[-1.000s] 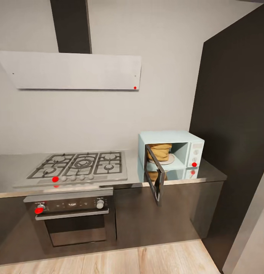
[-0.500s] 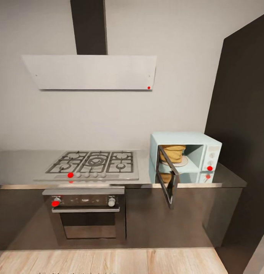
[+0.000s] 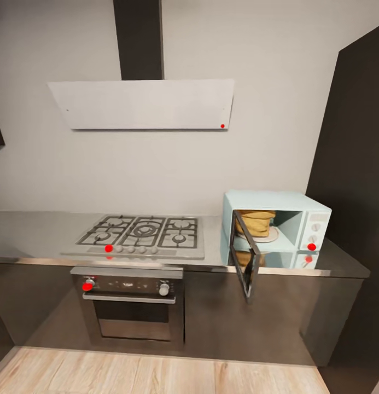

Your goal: In the kitchen, take the popcorn bag from the countertop, put it into the microwave, and heat it until the popcorn is cooked so the cooked popcorn ends up inside the bag.

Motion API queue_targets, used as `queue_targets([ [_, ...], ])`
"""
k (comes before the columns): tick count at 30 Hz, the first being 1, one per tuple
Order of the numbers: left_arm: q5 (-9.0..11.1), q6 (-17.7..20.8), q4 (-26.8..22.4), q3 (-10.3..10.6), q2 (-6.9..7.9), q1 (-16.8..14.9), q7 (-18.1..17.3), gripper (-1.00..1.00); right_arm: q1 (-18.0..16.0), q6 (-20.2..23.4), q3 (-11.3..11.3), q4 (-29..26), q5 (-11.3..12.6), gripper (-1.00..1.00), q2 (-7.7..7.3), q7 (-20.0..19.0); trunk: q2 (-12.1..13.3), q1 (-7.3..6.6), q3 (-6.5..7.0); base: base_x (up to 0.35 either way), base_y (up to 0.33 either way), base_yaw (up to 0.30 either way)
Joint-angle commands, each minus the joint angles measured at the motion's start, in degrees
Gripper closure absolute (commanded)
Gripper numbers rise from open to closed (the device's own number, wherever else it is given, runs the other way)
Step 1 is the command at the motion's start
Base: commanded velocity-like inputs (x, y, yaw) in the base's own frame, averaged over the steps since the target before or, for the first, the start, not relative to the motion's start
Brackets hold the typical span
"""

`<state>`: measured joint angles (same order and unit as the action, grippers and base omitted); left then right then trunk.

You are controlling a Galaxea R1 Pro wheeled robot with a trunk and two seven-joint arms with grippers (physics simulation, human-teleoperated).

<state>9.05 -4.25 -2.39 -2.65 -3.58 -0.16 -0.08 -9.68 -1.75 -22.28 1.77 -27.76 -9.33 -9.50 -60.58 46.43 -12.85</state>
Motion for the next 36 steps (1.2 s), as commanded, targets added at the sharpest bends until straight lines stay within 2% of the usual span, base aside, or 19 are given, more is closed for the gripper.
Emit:
queue_targets([
  [1, 0.3, -0.1, 0.0, -0.2, -0.02, 0.0, 0.0, -1.0, -0.1, -0.2, -0.5, 0.2, -0.5, -1.0, -0.06, -0.1, 0.0, 0.0, -0.07, 0.0, -0.276, 0.002],
  [17, 0.3, -0.1, 0.0, -0.2, -0.02, 0.0, 0.0, -1.0, -0.1, -0.1, -0.5, 0.2, -0.5, -1.0, -0.06, -0.1, 0.0, 0.0, -0.07, 0.0, -0.279, 0.0],
  [20, 0.3, -0.1, -0.2, -0.1, 0.08, 0.0, 0.0, -1.0, -0.1, -0.1, -0.5, 0.2, -0.5, -1.0, -0.24, -0.2, 0.0, 0.0, -0.07, 0.0, -0.078, 0.0],
  [22, 0.3, -0.1, -2.1, -0.1, 0.21, 0.0, 0.0, -1.0, -0.1, 0.0, -0.5, 0.2, -0.5, -1.0, -0.34, -0.2, 0.0, 0.0, -0.07, 0.0, -0.022, 0.0],
  [26, 0.4, 1.4, -10.9, -0.1, 1.02, 0.0, -0.1, -1.0, -0.1, 0.1, -0.5, 0.2, -0.5, -1.0, -0.47, -0.2, 0.0, 0.0, -0.07, 0.0, -0.005, 0.0],
  [29, 0.3, 8.0, -22.5, -0.1, 1.7, 0.0, -0.1, -1.0, -0.1, 0.2, -0.5, 0.1, -0.5, -1.0, -0.47, -0.2, 0.0, 0.0, -0.07, 0.0, 0.0, 0.0],
  [30, 0.3, 11.2, -26.4, -0.2, 1.81, 0.0, -0.1, -1.0, -0.1, 0.3, -0.5, 0.1, -0.5, -1.0, -0.45, -0.2, 0.0, 0.0, -0.07, 0.0, 0.0, 0.0],
  [32, 0.3, 21.0, -39.8, -0.2, 2.07, 0.0, -0.1, -1.0, -0.1, 0.6, -0.5, 0.1, -0.5, -1.0, -0.33, -0.2, 0.0, 0.0, -0.07, 0.0, 0.0, 0.0],
  [34, 0.3, 27.9, -51.3, -0.2, 2.09, 0.0, -0.1, -1.0, -0.1, 0.7, -0.3, 0.1, -0.6, -1.0, -0.23, -0.2, 0.0, 0.0, -0.07, 0.0, 0.0, 0.0],
  [35, 0.3, 36.4, -64.3, -0.2, 1.88, -0.3, 0.0, -1.0, -0.1, 0.6, -0.2, 0.1, -0.7, -1.0, -0.19, -0.2, 0.0, 0.0, -0.07, 0.0, 0.0, 0.0],
  [36, 0.3, 39.4, -67.6, -0.2, 1.83, -1.2, 0.0, -1.0, -0.1, 0.5, -0.2, 0.1, -0.8, -1.0, -0.18, -0.2, 0.0, 0.0, -0.07, 0.0, 0.0, 0.0],
])
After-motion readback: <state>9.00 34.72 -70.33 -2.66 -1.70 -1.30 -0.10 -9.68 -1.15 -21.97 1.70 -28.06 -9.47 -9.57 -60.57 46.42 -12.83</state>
